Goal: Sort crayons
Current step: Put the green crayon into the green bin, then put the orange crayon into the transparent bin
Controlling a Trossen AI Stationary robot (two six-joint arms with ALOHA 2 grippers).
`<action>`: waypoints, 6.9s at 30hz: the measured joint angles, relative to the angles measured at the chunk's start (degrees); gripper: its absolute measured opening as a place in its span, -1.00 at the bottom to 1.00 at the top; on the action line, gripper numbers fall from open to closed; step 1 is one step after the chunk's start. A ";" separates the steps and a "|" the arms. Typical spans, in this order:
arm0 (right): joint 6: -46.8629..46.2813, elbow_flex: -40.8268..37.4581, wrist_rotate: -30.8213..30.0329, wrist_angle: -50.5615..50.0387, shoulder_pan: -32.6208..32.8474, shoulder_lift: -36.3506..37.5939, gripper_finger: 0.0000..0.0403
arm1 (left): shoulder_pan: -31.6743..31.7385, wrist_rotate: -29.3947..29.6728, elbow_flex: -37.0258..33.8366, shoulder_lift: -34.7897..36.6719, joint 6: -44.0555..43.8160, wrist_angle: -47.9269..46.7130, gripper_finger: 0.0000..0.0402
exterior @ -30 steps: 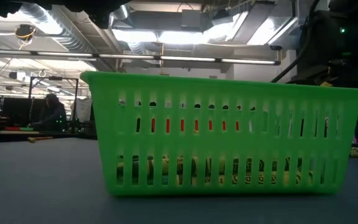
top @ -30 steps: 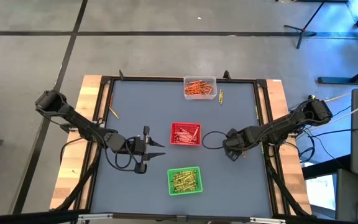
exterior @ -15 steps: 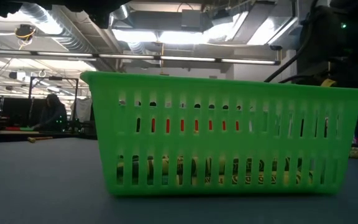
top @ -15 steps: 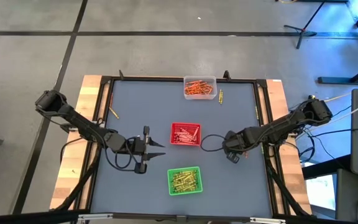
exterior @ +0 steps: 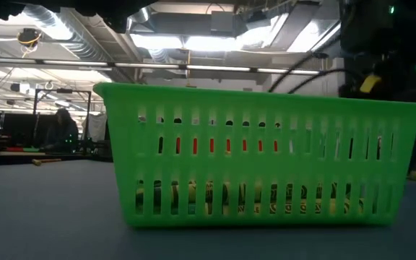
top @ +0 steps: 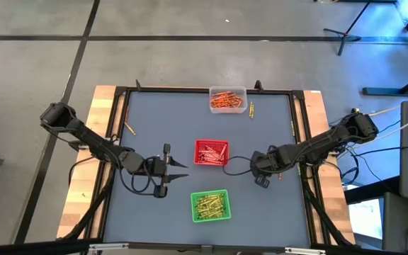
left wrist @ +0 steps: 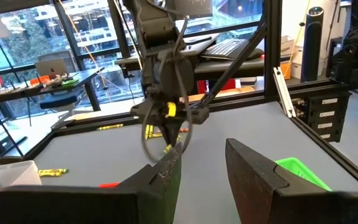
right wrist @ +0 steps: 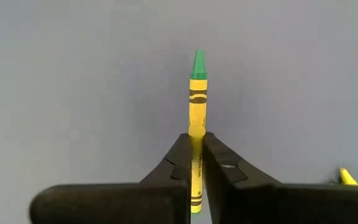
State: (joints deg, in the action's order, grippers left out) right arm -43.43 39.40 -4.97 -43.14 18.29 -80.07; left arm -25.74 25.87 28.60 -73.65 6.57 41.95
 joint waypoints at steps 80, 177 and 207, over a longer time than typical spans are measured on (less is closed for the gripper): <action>-7.80 15.13 -11.96 -15.61 10.18 2.60 -0.09 | 0.11 0.00 0.00 0.00 -0.44 0.33 -0.45; 24.47 10.56 -2.46 51.89 9.80 -12.00 -0.92 | 0.11 0.00 0.00 0.00 -0.44 1.42 -0.45; 17.98 10.58 -5.55 17.71 8.30 8.07 -0.18 | 0.11 0.00 0.00 0.00 -0.37 1.22 -0.45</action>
State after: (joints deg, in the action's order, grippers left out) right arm -25.45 49.98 -10.52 -25.43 26.59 -72.00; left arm -25.63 25.87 28.60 -73.65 6.20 43.17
